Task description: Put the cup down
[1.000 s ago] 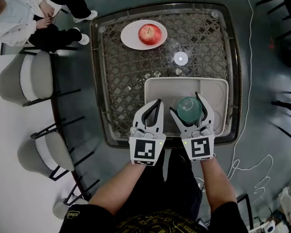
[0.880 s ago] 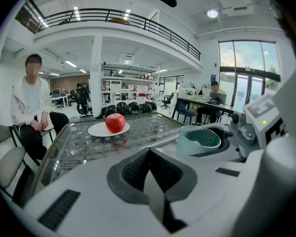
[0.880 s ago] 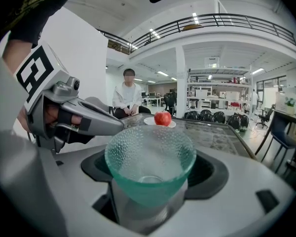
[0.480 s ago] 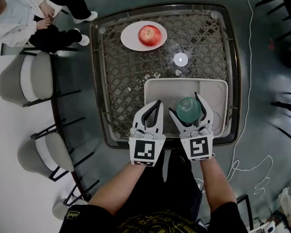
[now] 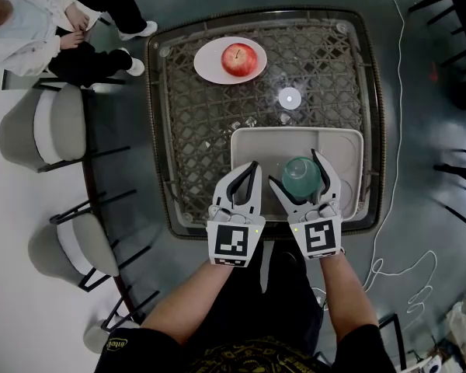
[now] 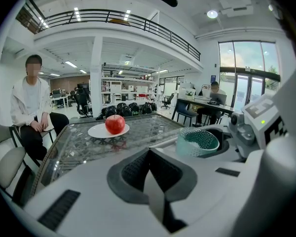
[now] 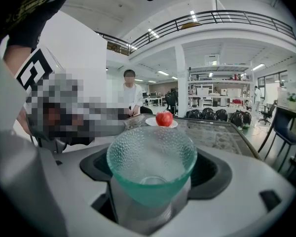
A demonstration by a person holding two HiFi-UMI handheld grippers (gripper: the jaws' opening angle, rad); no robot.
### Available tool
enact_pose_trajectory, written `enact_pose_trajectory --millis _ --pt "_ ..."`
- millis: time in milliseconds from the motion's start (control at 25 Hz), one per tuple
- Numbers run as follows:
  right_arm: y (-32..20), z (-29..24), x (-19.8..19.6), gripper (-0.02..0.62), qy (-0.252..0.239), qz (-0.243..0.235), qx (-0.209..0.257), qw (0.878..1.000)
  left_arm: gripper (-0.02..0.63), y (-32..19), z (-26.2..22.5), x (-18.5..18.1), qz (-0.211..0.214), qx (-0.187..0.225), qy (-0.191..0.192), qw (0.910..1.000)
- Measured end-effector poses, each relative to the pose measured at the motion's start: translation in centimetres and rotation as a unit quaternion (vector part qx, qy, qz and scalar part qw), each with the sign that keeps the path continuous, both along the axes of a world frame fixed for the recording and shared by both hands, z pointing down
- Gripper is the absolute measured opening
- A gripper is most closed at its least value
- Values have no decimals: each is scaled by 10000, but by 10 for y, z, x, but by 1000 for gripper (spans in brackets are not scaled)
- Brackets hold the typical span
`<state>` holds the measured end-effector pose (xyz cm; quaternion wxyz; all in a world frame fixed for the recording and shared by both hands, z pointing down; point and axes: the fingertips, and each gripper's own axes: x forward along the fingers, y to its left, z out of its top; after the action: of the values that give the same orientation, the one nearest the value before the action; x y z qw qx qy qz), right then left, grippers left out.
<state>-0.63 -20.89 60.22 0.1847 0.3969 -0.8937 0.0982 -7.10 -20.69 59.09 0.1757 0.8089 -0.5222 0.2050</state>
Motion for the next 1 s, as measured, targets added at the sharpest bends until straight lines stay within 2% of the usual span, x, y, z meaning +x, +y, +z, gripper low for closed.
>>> enact_pose_trajectory --millis 520,1000 --pt "14 -25 12 410 44 98 162 9998 0 8 -17 -3 -72 127 -28 9999" --pt "47 -96 27 410 -61 144 420 9990 0 29 -77 4 -123 461 64 9988"
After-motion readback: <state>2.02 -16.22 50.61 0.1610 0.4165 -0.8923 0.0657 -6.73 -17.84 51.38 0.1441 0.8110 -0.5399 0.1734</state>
